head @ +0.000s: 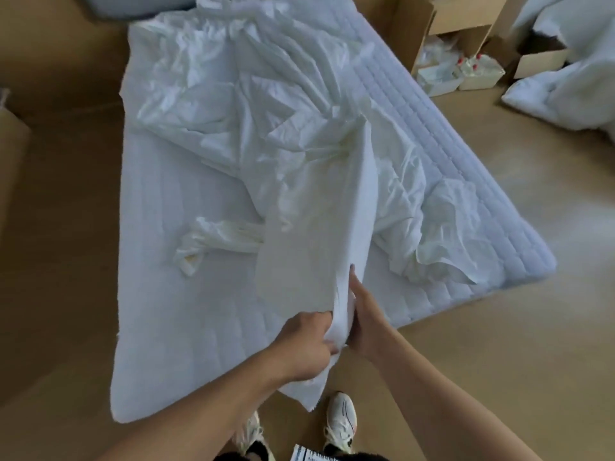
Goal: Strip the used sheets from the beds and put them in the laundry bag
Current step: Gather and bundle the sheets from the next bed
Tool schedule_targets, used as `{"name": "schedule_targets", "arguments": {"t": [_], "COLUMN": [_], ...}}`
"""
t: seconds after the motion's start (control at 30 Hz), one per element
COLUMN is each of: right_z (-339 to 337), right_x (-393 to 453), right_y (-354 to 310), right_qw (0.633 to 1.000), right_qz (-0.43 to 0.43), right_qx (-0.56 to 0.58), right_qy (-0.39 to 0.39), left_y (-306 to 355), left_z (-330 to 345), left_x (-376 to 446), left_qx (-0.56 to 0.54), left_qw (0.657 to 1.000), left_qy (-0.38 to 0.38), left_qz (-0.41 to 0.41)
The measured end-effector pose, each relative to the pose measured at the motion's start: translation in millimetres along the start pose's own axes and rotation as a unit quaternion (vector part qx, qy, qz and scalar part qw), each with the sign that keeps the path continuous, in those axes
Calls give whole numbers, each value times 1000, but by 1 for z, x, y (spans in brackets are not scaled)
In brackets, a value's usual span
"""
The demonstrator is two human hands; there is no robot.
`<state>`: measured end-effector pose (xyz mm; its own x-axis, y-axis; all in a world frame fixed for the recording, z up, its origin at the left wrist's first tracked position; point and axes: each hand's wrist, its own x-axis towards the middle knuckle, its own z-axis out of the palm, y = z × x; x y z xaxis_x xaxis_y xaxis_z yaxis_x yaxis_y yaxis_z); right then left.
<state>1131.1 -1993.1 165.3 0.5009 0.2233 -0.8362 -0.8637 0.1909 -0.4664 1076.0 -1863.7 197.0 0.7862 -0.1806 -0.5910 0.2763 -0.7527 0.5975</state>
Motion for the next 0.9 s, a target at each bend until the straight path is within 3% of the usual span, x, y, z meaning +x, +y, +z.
{"name": "schedule_targets", "arguments": {"t": [0.17, 0.37, 0.53, 0.63, 0.7, 0.77, 0.83, 0.9], "right_z": [9, 58, 98, 118, 130, 142, 158, 176], "right_x": [-37, -62, -93, -111, -121, -130, -137, -143], "right_y": [-1, 19, 40, 64, 85, 107, 129, 148], "right_qw": [997, 980, 952, 920, 900, 875, 837, 781], "right_qz": [-58, -156, -223, -254, -256, -248, -228, -207], "right_qx": [29, -93, -171, -246, -307, -384, -479, -582], "right_qy": [-45, 84, 122, 169, 175, 162, 132, 93], "left_y": [17, -4, -65, -103, -123, -140, -149, -147], "left_z": [-5, -42, -70, -85, -91, -92, -89, -88], "left_x": [-43, -91, -123, -120, -119, -120, -122, -125], "left_qx": [78, 43, -44, -179, -304, -412, -531, -612], "left_qw": [996, 996, 980, 959, 938, 897, 830, 777], "left_qy": [32, 54, 169, 219, 141, 53, -24, -81], "left_qz": [7, 53, 95, 19, -83, -152, -168, -126]}}
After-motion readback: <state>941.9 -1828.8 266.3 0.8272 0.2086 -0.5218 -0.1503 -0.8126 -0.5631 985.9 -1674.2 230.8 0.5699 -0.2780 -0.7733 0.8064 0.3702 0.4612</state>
